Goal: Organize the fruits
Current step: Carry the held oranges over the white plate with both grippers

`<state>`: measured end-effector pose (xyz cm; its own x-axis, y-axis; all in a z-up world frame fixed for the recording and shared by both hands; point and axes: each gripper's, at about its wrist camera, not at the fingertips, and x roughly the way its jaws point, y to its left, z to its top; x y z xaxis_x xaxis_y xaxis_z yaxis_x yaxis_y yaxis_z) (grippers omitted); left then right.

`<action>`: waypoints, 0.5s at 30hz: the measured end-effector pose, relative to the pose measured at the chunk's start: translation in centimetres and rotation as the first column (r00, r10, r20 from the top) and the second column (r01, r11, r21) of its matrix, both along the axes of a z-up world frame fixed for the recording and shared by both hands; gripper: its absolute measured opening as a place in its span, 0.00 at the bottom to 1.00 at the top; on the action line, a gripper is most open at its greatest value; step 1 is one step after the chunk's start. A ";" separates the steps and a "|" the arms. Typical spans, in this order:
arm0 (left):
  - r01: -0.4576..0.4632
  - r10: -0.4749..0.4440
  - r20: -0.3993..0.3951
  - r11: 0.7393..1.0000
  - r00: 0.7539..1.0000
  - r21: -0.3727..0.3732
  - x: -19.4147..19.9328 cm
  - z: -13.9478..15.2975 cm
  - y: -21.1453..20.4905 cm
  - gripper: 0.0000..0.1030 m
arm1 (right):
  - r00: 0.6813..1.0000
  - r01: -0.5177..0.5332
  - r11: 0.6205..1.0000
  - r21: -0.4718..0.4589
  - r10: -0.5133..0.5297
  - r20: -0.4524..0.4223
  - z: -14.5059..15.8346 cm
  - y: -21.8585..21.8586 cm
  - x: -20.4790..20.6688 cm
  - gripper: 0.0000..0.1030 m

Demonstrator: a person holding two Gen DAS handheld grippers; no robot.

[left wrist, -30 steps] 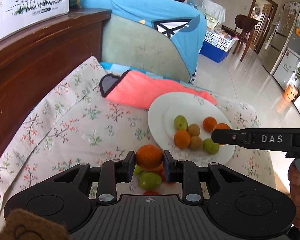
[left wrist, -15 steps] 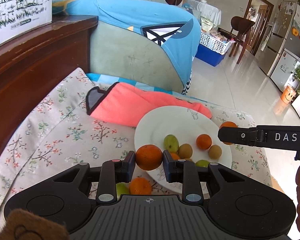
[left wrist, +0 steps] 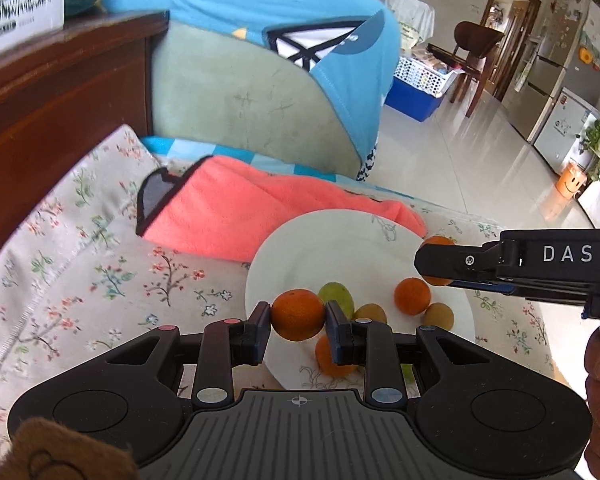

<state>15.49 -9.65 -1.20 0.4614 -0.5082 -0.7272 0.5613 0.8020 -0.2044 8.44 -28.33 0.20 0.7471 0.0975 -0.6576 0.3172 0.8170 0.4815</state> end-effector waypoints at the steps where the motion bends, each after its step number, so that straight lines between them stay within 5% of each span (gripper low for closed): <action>1: 0.001 -0.001 -0.011 1.000 1.000 -0.003 0.2 -0.2 -0.2 0.26 | 1.000 -0.002 1.000 0.012 0.002 -0.001 -0.2 -0.1 0.3 0.29; 15: -0.013 0.013 -0.035 1.000 0.999 0.004 1.9 -2.0 -1.1 0.27 | 0.999 0.002 1.000 0.025 -0.001 -0.048 -2.9 -0.4 3.0 0.30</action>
<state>17.37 -10.74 -3.20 0.4424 -0.4996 -0.7447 0.5434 0.8100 -0.2206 11.42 -28.77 -2.66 0.7146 0.1133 -0.6903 0.3418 0.8044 0.4859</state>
